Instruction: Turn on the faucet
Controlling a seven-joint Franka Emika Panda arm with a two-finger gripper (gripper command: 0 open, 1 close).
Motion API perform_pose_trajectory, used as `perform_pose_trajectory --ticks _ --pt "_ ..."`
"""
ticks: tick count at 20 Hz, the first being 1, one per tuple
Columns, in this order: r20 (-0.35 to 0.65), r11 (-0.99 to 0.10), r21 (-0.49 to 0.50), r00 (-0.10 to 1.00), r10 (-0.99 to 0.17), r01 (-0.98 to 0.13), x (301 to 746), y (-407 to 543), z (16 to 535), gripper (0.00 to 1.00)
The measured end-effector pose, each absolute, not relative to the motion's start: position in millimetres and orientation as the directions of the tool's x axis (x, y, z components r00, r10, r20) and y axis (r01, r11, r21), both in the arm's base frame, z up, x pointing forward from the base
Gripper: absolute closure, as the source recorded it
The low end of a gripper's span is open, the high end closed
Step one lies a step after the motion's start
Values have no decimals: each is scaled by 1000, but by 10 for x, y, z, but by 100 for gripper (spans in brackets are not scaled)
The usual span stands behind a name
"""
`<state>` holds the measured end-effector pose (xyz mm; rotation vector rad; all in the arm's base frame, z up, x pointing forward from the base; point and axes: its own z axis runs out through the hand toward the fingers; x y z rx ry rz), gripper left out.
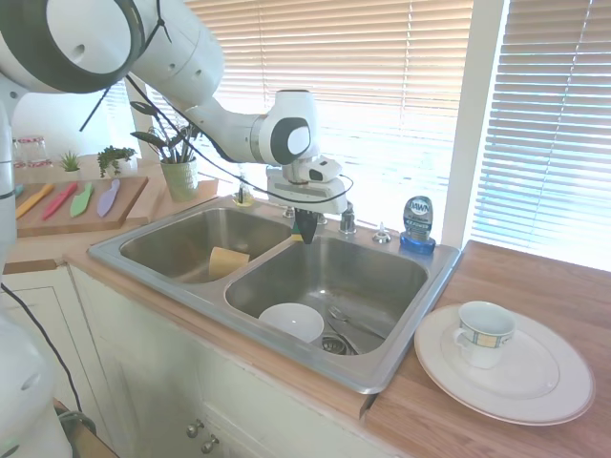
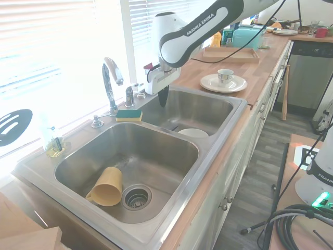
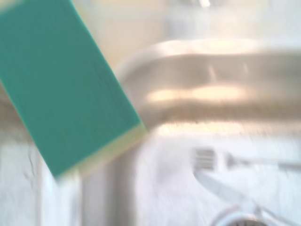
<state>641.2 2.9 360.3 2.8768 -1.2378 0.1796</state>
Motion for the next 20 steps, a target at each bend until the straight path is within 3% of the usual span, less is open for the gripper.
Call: perform_pose_trajectory --ticks 8,20 --pt "151 -691 -45 678 -719 -722 6910 65 3604 100" --pt "381 -693 -236 591 -711 -681 7196 62 3640 100"
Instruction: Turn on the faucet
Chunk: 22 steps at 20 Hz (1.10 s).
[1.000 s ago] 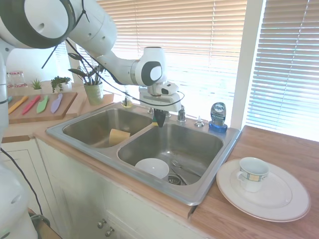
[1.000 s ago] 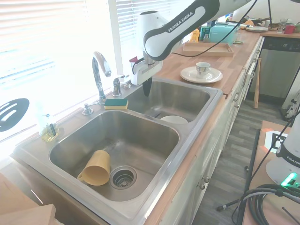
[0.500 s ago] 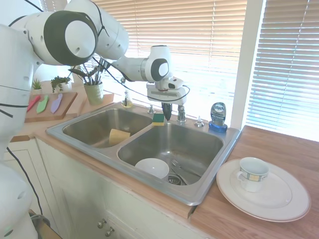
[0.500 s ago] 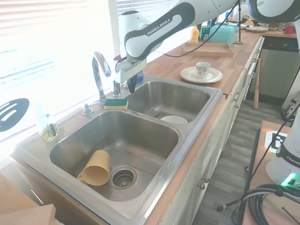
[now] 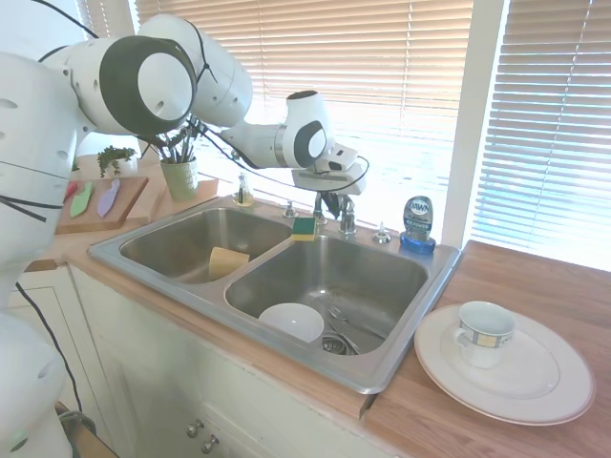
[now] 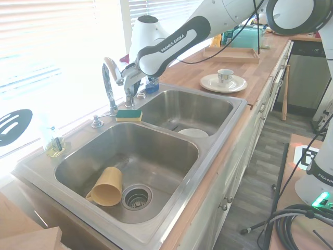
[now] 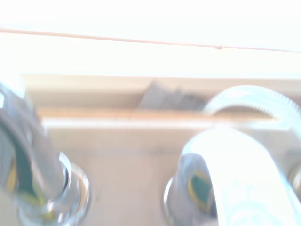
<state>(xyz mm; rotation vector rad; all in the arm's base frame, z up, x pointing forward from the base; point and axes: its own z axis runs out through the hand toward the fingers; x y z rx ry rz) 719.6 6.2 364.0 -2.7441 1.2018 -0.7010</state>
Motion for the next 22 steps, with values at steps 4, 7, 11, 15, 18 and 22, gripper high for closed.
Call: perform_pose_trajectory --ticks 4,7,11,15,18,22 --pt "442 -704 -274 564 -697 -655 7152 155 3756 100" --pt "472 -712 -291 551 -688 -639 7053 199 3933 100" --pt "481 -712 -294 545 -687 -638 6971 237 4038 100" --pt "482 -711 -295 542 -688 -639 6963 235 4029 100" --pt "469 -703 -279 547 -694 -654 6952 208 3991 100" --pt "338 -663 -191 586 -737 -724 6893 129 3723 100"
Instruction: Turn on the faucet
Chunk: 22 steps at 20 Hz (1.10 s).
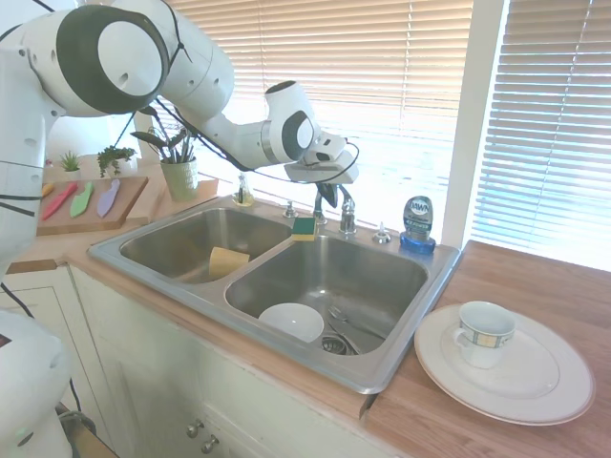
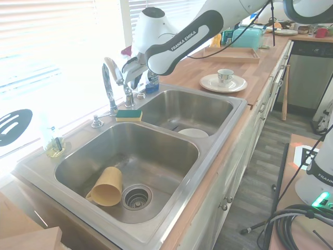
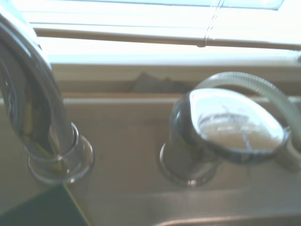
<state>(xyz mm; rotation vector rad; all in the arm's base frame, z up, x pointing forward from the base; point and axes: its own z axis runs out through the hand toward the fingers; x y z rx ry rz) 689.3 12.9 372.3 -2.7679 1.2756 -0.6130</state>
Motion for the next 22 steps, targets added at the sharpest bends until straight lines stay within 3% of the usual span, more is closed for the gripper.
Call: perform_pose_trajectory --ticks 4,7,14,22 --pt "162 -622 -76 606 -779 -779 6891 16 3518 100" --pt "100 -609 -29 604 -791 -793 6908 5 3504 100" --pt "55 -618 2 617 -785 -786 6771 182 3548 100" --pt "50 -615 -19 614 -788 -788 5924 358 3865 100"
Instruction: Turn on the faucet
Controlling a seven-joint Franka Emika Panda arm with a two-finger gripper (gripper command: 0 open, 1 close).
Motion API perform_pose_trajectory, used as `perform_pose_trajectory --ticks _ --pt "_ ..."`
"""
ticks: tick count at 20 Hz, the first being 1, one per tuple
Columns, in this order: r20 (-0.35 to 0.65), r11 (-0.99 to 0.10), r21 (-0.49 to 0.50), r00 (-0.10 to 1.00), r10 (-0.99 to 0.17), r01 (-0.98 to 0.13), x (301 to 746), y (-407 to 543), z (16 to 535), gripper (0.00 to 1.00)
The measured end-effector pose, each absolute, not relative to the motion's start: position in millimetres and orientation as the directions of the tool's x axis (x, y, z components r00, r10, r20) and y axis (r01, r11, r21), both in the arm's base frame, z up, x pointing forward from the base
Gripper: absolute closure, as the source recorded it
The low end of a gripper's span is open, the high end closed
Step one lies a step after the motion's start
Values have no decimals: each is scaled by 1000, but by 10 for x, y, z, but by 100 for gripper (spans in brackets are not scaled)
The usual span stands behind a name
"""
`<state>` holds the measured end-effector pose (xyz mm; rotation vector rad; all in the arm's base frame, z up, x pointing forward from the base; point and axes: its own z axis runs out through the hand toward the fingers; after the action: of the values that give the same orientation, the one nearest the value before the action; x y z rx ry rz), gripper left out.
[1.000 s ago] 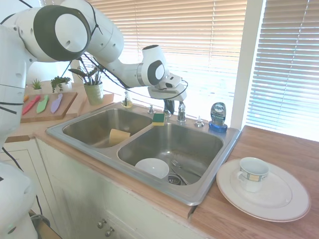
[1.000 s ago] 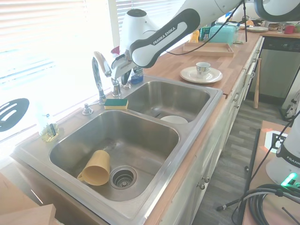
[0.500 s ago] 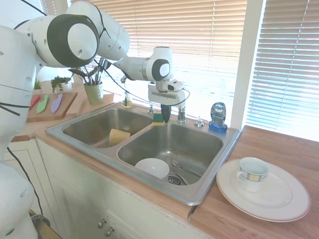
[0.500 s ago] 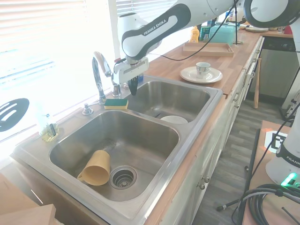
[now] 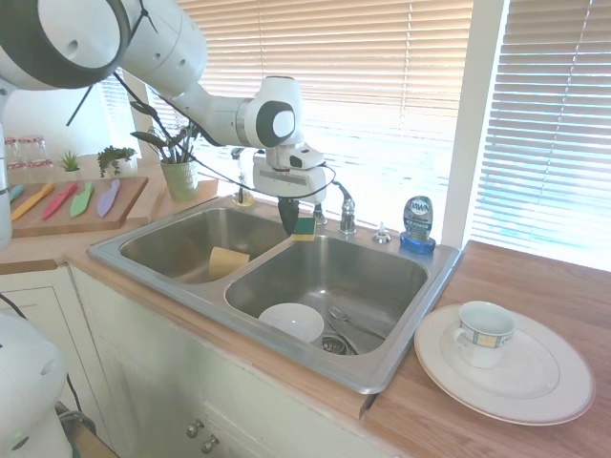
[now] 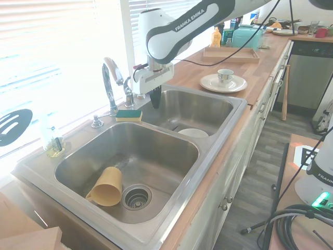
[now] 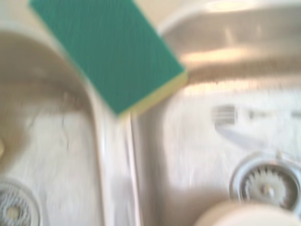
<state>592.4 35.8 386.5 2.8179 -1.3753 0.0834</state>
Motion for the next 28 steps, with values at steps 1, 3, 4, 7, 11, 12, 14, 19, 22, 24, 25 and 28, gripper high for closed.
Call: perform_pose_trajectory --ticks 1,3,4,7,11,12,14,19,22,24,25,28 --pt "50 -615 -19 613 -788 -789 5786 374 3896 100" --pt "51 -615 -21 614 -788 -788 5526 427 3938 100" --pt "52 -616 -23 615 -787 -787 5407 460 3956 100" --pt "58 -621 -28 619 -783 -783 5077 557 3976 100" --pt "71 -612 -38 608 -790 -790 4807 524 4043 100" --pt "74 -606 -41 603 -794 -794 4771 488 4060 100" --pt "78 -600 -43 596 -800 -799 4720 443 4084 100" --pt "79 -599 -42 595 -800 -800 4639 441 4083 0" --pt "77 -592 -42 589 -805 -804 4619 408 4080 0" --pt "77 -590 -42 586 -807 -807 4612 392 4077 0" --pt "77 -589 -42 585 -807 -807 4609 389 4079 0" --pt "79 -590 -44 586 -807 -806 4603 394 4090 0"
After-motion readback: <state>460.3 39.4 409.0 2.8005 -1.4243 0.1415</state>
